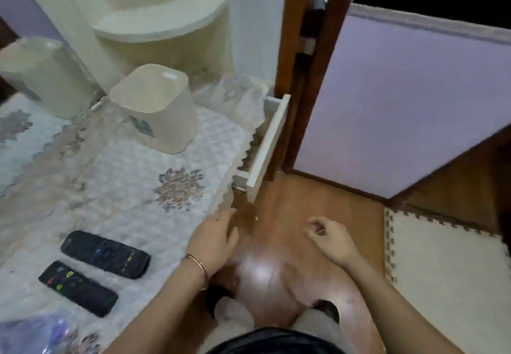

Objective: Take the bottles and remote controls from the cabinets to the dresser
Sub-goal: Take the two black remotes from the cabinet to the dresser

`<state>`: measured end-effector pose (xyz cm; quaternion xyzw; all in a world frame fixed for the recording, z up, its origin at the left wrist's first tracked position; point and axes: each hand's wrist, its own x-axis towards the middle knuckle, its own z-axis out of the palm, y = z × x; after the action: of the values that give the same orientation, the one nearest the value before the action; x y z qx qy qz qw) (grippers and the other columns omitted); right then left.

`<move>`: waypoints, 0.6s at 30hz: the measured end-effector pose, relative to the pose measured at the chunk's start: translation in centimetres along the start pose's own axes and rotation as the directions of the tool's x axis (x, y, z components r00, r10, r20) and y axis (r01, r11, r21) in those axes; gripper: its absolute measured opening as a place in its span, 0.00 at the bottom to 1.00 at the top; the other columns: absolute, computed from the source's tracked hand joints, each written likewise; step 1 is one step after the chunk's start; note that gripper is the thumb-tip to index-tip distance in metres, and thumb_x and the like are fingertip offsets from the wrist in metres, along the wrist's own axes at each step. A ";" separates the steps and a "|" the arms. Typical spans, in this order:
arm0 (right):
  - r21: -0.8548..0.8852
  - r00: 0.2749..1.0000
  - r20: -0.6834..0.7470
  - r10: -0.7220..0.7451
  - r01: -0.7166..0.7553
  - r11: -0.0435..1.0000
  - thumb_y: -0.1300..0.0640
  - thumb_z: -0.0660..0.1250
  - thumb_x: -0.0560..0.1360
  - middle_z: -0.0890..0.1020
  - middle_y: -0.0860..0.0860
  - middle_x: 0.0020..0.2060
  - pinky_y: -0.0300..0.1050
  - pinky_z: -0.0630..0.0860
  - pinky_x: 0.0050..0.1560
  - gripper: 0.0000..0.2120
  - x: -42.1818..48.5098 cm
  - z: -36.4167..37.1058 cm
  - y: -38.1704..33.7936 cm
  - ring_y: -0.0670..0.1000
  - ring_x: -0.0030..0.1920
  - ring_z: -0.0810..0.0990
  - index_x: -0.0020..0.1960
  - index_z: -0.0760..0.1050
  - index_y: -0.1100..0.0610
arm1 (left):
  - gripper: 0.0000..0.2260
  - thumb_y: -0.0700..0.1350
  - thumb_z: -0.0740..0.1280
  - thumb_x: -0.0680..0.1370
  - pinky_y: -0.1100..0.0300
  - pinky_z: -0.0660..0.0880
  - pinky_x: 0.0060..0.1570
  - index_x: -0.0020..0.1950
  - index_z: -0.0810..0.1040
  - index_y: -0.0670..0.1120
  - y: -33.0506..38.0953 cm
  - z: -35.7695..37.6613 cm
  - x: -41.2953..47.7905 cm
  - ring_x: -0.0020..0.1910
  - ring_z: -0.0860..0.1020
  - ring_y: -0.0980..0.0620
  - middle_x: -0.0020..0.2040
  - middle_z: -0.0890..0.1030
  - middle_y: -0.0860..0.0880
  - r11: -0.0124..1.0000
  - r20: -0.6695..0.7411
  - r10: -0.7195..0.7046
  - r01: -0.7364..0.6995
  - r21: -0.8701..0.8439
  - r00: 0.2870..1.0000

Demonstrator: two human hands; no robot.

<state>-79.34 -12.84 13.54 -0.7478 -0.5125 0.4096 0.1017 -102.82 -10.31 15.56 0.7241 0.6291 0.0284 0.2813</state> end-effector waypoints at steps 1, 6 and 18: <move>0.036 0.998 -0.018 0.063 -0.063 0.997 0.55 0.64 0.76 0.82 0.54 0.53 0.34 0.66 0.46 0.17 -1.0 -1.3 3.0 0.51 0.53 0.79 0.63 0.74 0.58 | 0.20 0.48 0.58 0.77 0.58 0.70 0.61 0.69 0.67 0.47 1.9 1.3 0.7 0.62 0.73 0.48 0.64 0.75 0.47 0.999 0.036 0.039 -0.039 0.006 0.999; 0.257 0.930 -0.041 0.364 -0.343 0.904 0.56 0.63 0.76 0.78 0.55 0.60 0.39 0.68 0.49 0.18 -7.9 -7.0 17.6 0.55 0.62 0.76 0.65 0.72 0.60 | 0.16 0.45 0.64 0.76 0.60 0.71 0.58 0.63 0.73 0.44 11.9 9.2 2.3 0.59 0.77 0.48 0.60 0.79 0.45 0.999 0.318 0.033 -0.022 -0.038 0.948; 0.905 0.360 0.014 0.933 -0.402 0.142 0.57 0.66 0.74 0.80 0.54 0.46 0.45 0.70 0.49 0.15 -26.2 -7.1 37.1 0.55 0.47 0.78 0.60 0.74 0.57 | 0.16 0.44 0.59 0.79 0.61 0.68 0.59 0.65 0.72 0.41 33.3 21.8 4.5 0.64 0.73 0.46 0.65 0.75 0.44 0.835 0.722 0.173 -0.489 0.253 0.669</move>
<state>-52.56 -50.08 10.21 -0.8424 0.2162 0.3384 0.3593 -63.53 -15.93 10.59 0.8315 0.3274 -0.3213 0.3132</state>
